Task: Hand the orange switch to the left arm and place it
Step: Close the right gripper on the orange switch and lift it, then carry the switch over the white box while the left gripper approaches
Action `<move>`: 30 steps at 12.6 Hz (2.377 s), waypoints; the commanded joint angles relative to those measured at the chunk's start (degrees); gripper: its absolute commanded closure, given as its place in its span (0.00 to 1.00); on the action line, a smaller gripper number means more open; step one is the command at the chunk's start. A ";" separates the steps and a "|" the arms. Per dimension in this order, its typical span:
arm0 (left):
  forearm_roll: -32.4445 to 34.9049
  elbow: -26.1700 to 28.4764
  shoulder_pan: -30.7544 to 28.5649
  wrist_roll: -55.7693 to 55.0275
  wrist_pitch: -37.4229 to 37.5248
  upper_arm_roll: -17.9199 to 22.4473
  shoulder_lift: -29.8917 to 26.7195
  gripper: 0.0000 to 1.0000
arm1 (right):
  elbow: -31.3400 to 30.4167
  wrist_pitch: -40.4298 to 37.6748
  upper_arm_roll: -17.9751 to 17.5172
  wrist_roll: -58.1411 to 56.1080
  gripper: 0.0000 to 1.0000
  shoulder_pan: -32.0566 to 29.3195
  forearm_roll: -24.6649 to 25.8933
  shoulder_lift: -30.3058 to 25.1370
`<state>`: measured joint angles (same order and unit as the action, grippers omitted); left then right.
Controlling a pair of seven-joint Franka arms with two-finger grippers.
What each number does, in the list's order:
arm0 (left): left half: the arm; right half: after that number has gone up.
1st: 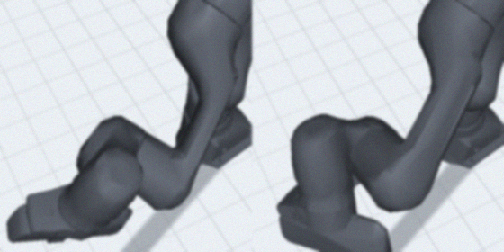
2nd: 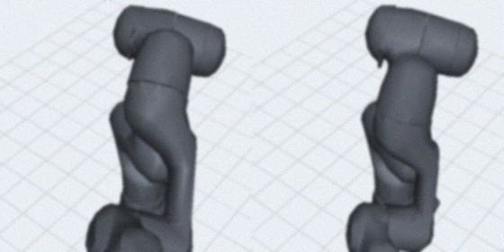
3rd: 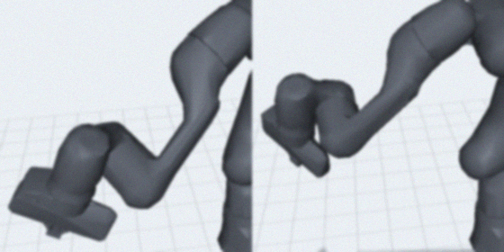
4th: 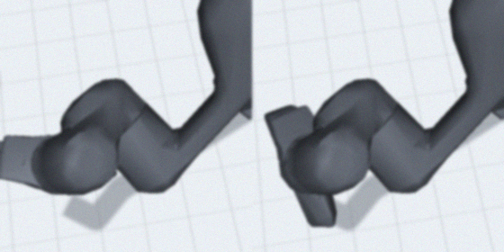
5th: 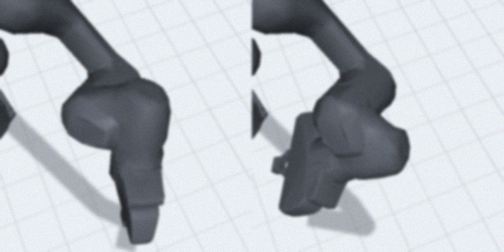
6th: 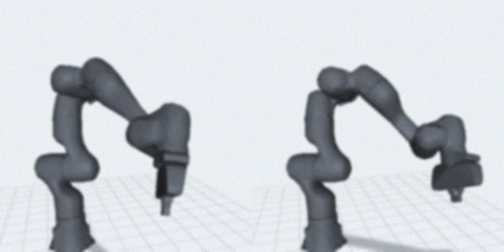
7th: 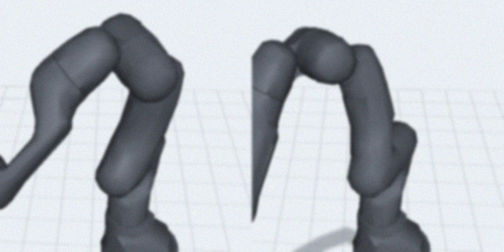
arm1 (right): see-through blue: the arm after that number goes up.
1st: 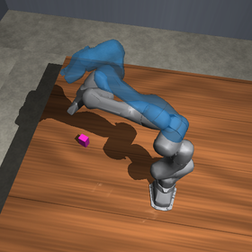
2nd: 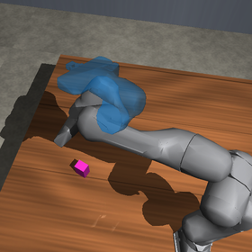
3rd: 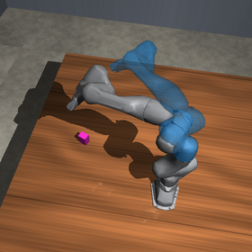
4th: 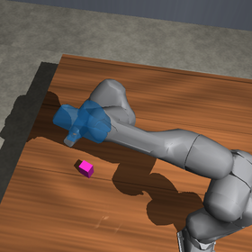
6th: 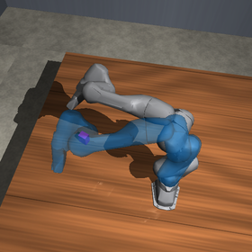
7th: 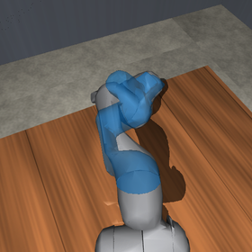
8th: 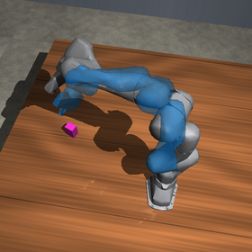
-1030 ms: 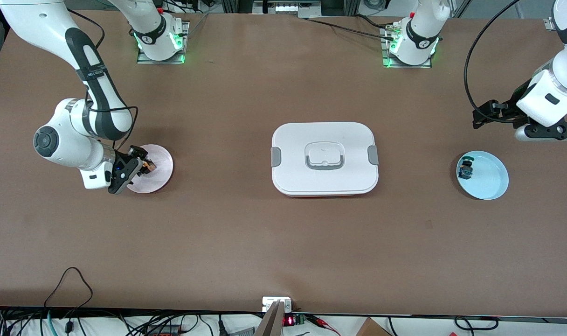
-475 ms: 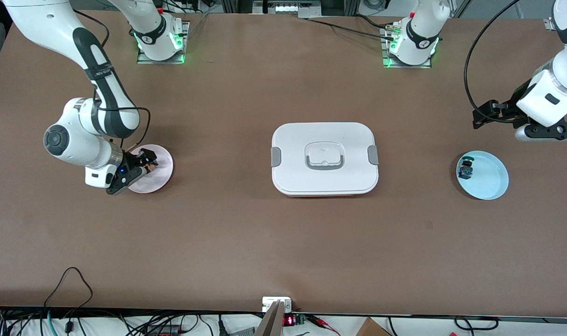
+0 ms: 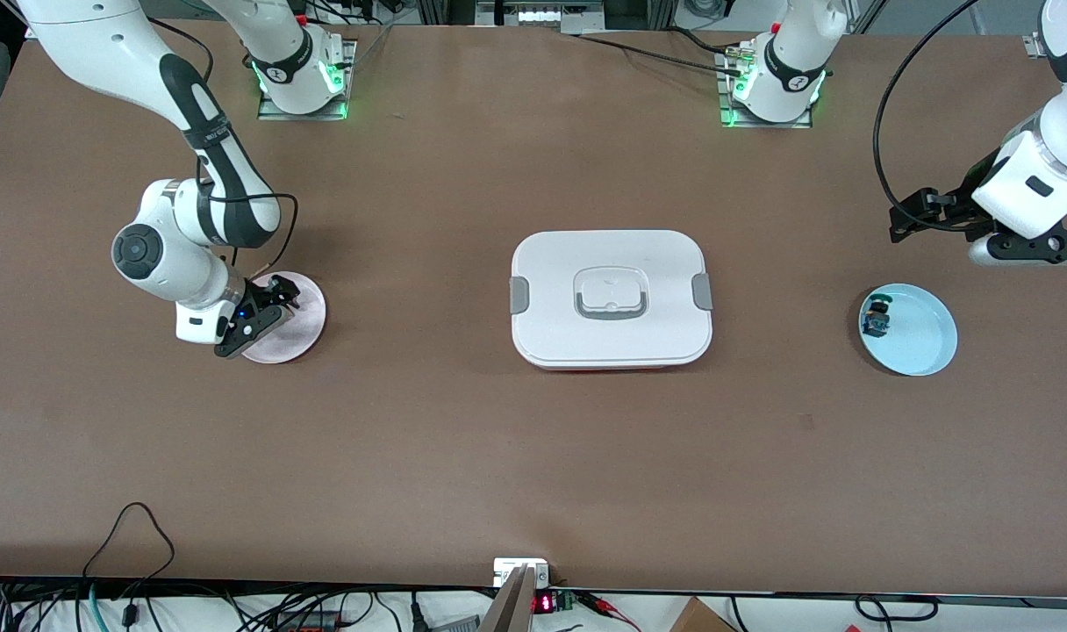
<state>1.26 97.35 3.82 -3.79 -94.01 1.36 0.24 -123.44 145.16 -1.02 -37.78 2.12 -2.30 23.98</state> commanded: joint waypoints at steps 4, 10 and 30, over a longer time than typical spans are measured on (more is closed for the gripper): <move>0.59 -1.99 0.22 0.62 1.38 0.23 0.90 0.00 | -1.11 1.17 0.32 3.68 0.00 0.52 1.60 -0.52; 0.59 -1.99 0.22 0.62 1.38 0.23 1.08 0.00 | -0.84 3.81 0.93 3.68 0.30 0.52 2.39 1.95; -0.11 -3.13 0.83 0.54 4.09 -0.04 1.96 0.00 | 34.56 -29.68 -13.04 -16.34 1.00 10.88 -40.19 -1.66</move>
<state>1.22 96.60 3.87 -3.79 -92.77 1.29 0.90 -92.90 115.32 -13.38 -50.95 11.61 -35.85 20.59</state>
